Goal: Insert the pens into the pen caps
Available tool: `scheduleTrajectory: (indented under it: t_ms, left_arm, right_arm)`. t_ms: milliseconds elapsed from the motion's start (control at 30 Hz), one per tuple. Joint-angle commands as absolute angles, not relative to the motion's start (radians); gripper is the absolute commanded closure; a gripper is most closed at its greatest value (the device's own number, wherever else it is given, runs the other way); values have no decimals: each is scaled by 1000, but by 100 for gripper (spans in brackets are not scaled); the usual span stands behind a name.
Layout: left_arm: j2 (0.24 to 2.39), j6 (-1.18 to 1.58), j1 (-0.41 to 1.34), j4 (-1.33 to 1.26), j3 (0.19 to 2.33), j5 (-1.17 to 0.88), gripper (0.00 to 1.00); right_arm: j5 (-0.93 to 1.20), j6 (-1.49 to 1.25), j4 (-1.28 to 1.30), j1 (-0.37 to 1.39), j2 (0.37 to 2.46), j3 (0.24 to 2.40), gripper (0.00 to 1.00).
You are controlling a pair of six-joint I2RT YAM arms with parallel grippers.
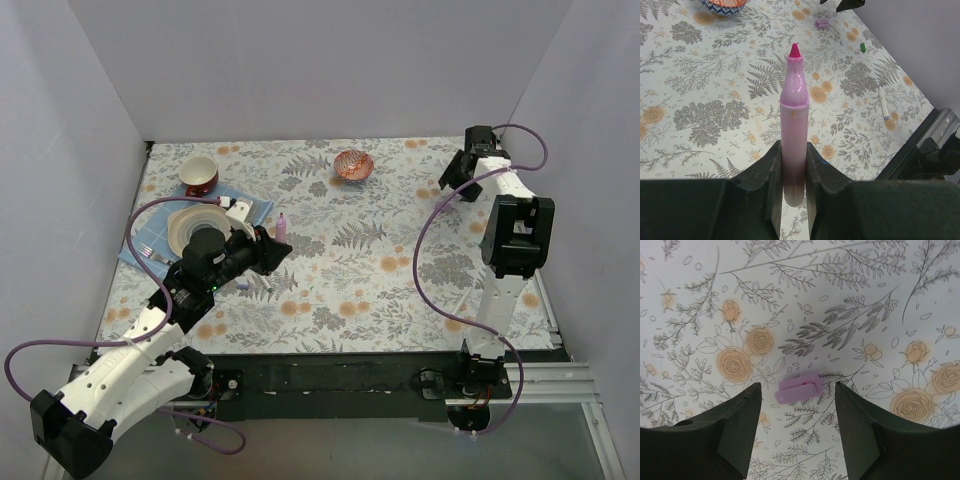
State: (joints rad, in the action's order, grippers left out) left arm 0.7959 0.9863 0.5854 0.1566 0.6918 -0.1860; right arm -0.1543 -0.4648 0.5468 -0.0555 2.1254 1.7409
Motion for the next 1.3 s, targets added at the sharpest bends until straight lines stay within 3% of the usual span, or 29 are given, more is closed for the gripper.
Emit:
scheduleTrajectory:
  t_ms: [0, 167, 767, 1000, 1267]
  left_arm:
    - [776, 965, 583, 147, 703, -183, 100]
    - [769, 963, 581, 146, 701, -178, 100]
    - [753, 959, 581, 147, 701, -189, 100]
    - [736, 959, 581, 147, 696, -180, 100]
    - [716, 959, 581, 150, 692, -175, 100]
  right_arm:
    - [-206, -659, 534, -61, 2097, 1686, 34]
    - [-192, -752, 581, -55, 2109, 1686, 39]
    - [-253, -721, 661, -25, 2194, 1756, 41]
    - [-187, -580, 631, -18, 2206, 1743, 49]
    - [-160, -333, 575, -14, 2148, 1689, 49]
